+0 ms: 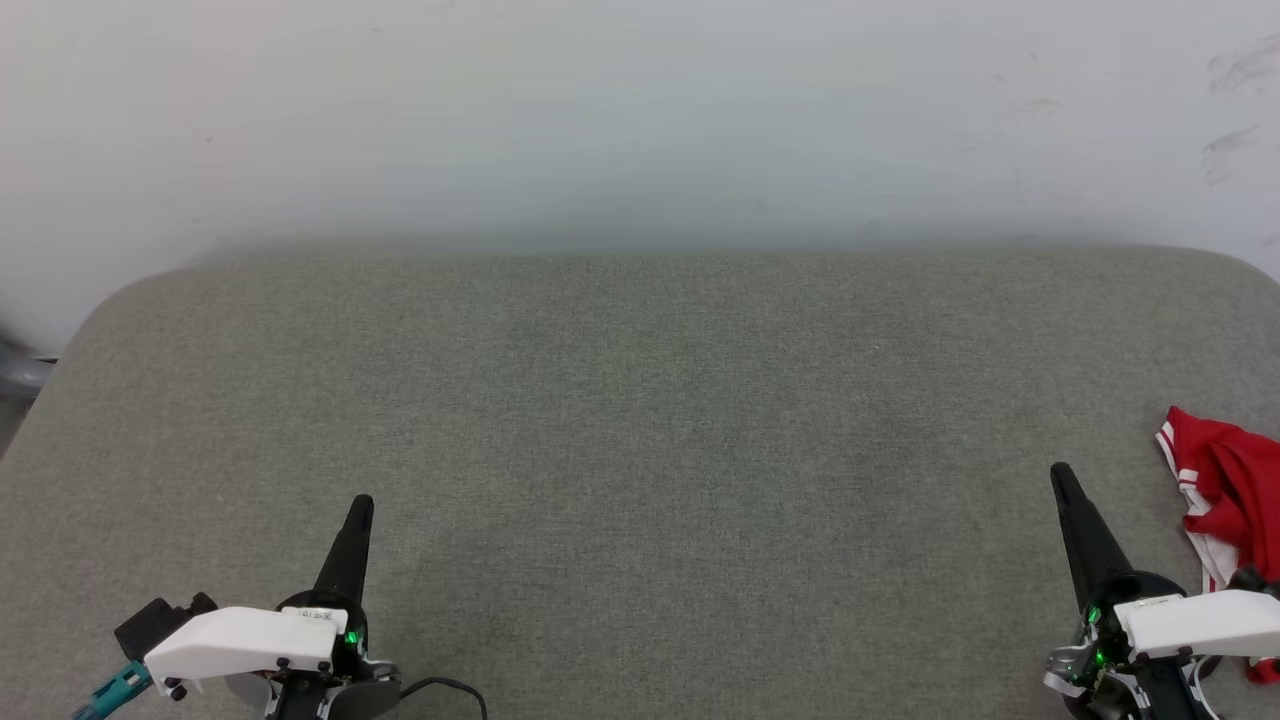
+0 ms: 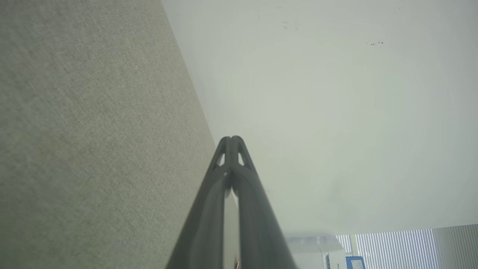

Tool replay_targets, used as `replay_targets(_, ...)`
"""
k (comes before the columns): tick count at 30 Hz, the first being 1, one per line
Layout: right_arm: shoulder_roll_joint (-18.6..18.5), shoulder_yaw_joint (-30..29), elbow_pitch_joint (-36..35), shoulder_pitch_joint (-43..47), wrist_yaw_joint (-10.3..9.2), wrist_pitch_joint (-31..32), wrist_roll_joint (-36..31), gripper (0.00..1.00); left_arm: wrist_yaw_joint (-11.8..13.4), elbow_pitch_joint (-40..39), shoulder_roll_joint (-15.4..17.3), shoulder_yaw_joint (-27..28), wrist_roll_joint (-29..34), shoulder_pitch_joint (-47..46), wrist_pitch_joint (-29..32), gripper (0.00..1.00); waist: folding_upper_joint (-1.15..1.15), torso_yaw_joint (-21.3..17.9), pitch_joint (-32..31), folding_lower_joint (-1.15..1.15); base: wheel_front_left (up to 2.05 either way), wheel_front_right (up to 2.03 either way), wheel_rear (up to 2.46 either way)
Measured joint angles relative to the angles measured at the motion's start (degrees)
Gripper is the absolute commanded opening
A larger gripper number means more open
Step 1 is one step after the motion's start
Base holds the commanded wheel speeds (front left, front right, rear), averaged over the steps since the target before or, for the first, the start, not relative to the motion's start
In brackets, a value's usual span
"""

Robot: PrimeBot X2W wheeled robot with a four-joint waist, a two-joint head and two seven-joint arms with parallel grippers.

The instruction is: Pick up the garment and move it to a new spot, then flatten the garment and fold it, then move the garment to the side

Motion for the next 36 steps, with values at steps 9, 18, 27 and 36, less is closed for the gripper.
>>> replay_targets(9,0.0,-0.2,1.2,-0.8,0.00,0.2,4.0,0.00,-0.6,0.2,-0.4,0.7,-3.7,-0.6,1.0,0.00,0.00,0.0,0.3,0.00,0.00,0.00,0.00)
replay_targets(18,0.0,-0.4,2.4,-1.8,0.00,0.4,7.8,0.00,-1.1,0.4,-0.6,1.5,-7.1,-1.1,1.9,0.00,0.00,-0.1,0.5,0.00,0.00,0.00,0.00)
replay_targets(27,0.1,-0.5,3.7,-2.8,0.00,0.7,12.1,0.00,-1.7,0.6,-0.9,2.3,-11.0,-1.8,3.0,0.00,0.00,-0.1,0.8,-0.01,0.00,0.00,0.00)
replay_targets(36,0.2,-0.7,3.9,-2.9,0.00,0.7,12.4,0.00,-1.7,0.6,-1.0,2.4,-11.5,-1.8,3.1,0.00,0.00,-0.1,0.9,0.00,0.00,0.00,0.00)
